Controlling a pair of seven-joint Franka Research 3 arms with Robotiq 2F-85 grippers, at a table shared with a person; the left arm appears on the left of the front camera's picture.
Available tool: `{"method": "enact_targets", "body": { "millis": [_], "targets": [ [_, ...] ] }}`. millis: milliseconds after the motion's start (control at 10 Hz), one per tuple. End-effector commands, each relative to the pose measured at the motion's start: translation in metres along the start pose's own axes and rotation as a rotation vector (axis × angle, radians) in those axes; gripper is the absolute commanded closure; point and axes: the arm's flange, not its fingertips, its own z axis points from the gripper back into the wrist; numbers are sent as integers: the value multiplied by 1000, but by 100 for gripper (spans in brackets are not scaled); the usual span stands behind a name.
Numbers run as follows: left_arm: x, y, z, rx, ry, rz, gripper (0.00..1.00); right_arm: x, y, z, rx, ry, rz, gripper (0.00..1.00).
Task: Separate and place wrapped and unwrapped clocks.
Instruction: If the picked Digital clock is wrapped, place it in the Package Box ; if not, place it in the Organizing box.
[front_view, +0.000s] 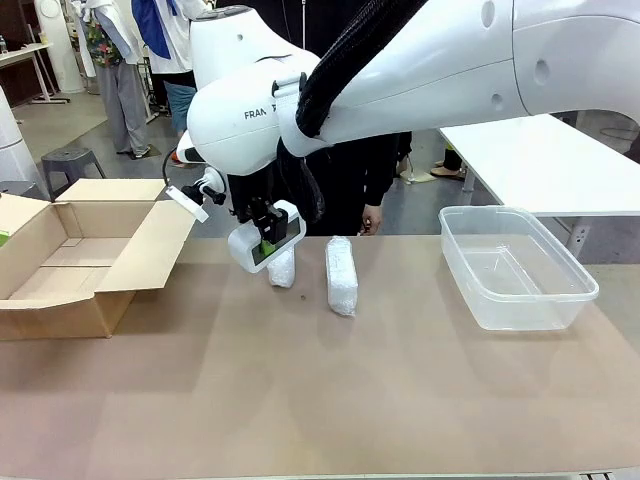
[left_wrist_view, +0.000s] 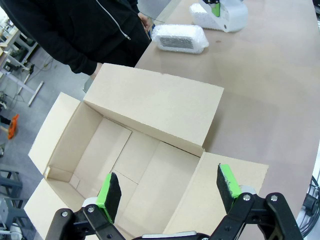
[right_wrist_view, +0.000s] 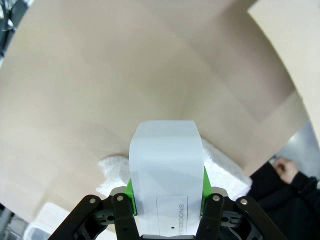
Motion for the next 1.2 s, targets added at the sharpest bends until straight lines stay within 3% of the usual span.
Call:
{"method": "enact_targets", "body": {
  "millis": [0,500,900,1100],
  "targets": [
    [-3,2,-1,-9,-19,-14,0,-9,11,-3,1,62,-170,49],
    [-3,2,-1,-9,-19,-14,0,-76,42,11,-67,149,-581,49],
    [-3,2,-1,-9,-19,-14,0,-136,90,10,-78,150,-803,49],
    [-3,2,-1,-9,-19,-14,0,-162,113,8,-93,145,-977,49]
  ]
}}
